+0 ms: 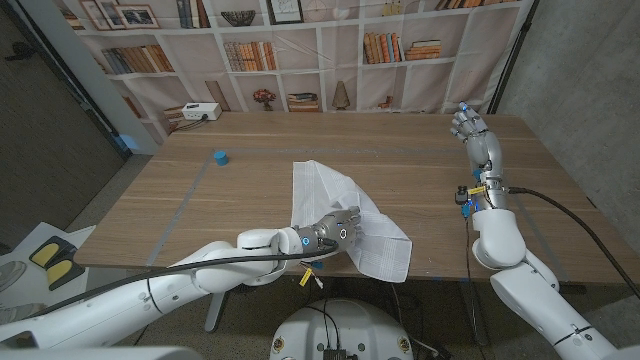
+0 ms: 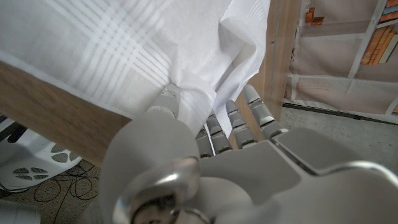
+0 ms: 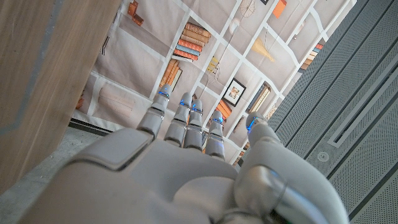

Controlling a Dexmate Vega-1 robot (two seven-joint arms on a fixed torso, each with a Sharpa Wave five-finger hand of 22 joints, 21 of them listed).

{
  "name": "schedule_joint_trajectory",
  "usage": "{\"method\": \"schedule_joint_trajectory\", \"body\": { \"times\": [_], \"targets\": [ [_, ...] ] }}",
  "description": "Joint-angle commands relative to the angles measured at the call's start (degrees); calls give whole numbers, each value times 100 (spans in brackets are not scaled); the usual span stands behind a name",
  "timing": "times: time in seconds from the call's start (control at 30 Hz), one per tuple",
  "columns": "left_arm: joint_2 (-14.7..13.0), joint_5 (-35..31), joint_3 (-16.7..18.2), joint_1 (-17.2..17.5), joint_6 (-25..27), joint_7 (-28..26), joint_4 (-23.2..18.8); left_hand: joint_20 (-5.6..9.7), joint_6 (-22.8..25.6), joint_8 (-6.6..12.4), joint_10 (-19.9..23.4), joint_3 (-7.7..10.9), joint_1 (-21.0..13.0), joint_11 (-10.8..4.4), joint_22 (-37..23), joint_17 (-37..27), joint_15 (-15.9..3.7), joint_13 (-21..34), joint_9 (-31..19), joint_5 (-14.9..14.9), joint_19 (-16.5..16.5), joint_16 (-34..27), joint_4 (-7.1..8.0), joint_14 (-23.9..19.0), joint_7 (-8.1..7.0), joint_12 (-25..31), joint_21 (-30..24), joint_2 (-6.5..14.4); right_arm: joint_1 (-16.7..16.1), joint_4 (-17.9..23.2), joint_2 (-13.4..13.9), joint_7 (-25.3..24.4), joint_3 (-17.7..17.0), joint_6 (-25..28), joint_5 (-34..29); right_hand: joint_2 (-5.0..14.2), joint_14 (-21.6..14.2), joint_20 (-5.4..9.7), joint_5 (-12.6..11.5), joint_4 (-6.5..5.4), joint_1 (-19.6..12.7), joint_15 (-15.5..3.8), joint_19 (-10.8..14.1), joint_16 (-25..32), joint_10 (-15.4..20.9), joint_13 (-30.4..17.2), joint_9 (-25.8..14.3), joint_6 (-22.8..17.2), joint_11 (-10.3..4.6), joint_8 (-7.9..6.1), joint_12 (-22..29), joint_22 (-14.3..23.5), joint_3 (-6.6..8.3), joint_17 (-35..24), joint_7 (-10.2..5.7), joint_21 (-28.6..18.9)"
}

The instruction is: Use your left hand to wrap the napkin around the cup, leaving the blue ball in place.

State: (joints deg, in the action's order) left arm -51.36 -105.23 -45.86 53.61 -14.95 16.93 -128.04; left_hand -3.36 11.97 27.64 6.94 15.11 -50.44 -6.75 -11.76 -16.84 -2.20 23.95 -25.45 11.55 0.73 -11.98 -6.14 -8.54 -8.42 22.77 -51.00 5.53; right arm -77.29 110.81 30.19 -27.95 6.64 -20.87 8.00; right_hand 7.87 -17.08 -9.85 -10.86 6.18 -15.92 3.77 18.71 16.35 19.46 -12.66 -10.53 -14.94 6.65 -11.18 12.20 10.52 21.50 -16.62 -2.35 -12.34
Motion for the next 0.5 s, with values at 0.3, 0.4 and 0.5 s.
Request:
{"method": "schedule_joint_trajectory", "body": {
  "times": [0.3, 0.4, 0.5],
  "targets": [
    [407, 1189, 416, -88, -30, 1457, -223, -490, -1913, -1214, -1544, -430, 640, 700, -28, -40, 619, 11, 733, 342, 1158, 131, 59, 1253, -402, -323, 291, -469, 122, -39, -1, 5, 81, 112, 18, -10, -27, -8, 6, 6, -5, 10, 1, 23, 10, -7, -31, 2, -34, -4, 10, 21, -23, -32, -9, -9],
    [501, 1707, 598, -52, -12, 1900, -370, -560, -1884, -1143, -1622, -437, 659, 787, -38, -51, 710, 26, 672, 359, 1282, 133, 67, 1371, -403, -336, 323, -432, 146, -64, -1, 17, 94, 103, 28, -11, -24, -5, 6, 8, -6, 12, 1, 21, 13, -7, -31, 5, -43, -3, 11, 21, -24, -32, -13, -9],
    [559, 1807, 686, 44, 75, 2093, -528, -651, -1151, -320, -1510, -499, 648, 806, -72, -47, 740, 152, -13, 381, 1351, 47, 9, 1429, -379, -177, 285, -402, 173, -89, 16, 52, 103, 114, 53, -11, -20, -7, 5, 11, -11, 13, 1, 19, 11, -7, -31, 7, -39, -3, 10, 21, -22, -31, -12, -9]
  ]
}}
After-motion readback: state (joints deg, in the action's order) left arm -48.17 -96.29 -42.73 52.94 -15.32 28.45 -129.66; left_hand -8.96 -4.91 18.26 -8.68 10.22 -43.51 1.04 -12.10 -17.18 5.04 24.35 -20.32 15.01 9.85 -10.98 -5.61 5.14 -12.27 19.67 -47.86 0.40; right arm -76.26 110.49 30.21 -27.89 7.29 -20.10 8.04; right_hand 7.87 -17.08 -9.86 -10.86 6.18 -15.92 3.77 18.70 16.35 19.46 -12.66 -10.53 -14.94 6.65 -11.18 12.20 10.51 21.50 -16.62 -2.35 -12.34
